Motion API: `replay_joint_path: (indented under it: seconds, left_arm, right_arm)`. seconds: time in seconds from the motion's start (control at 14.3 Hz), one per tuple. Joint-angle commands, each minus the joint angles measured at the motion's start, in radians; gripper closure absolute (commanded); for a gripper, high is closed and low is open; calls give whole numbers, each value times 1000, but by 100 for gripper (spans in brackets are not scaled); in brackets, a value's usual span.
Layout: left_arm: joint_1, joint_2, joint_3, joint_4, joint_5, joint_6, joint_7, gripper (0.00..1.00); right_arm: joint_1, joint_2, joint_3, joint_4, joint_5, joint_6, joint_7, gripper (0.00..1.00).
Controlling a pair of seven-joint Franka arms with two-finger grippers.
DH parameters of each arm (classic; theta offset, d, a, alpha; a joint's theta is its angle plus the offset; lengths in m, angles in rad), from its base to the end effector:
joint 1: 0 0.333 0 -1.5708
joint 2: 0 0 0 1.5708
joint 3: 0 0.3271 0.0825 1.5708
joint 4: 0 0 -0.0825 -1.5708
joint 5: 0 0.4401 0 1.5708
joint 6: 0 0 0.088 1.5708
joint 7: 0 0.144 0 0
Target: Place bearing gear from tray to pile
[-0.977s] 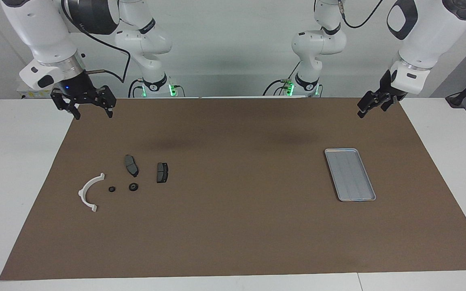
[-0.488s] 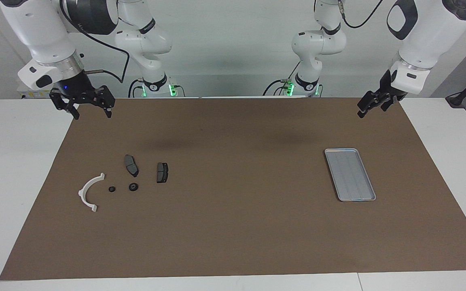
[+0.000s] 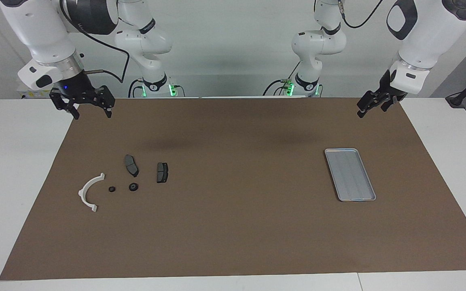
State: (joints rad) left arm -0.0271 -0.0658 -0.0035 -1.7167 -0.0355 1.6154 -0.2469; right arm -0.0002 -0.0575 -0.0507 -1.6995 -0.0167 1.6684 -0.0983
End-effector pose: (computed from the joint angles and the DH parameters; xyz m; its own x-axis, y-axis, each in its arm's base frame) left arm 0.5885 -0.0230 0.5649 0.9754 0.2161 -0.0430 0.2173 -0.9758 0.0254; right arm 0.5993 -0.0334 0.5736 0.9985 0.0490 0.0248 0.0486 -0.9987 0.0163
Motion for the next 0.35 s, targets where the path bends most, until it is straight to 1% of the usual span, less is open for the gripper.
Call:
replay_joint_path:
  seconds: [0.0, 0.28]
  left_arm:
    - [6, -19, -3, -23, 0, 3, 24, 0]
    - [6, -20, -3, -24, 2, -2, 26, 0]
  right_arm:
    - [-4, -15, -3, -5, 7, -12, 17, 0]
    - [-3, -15, -3, -5, 6, -12, 19, 0]
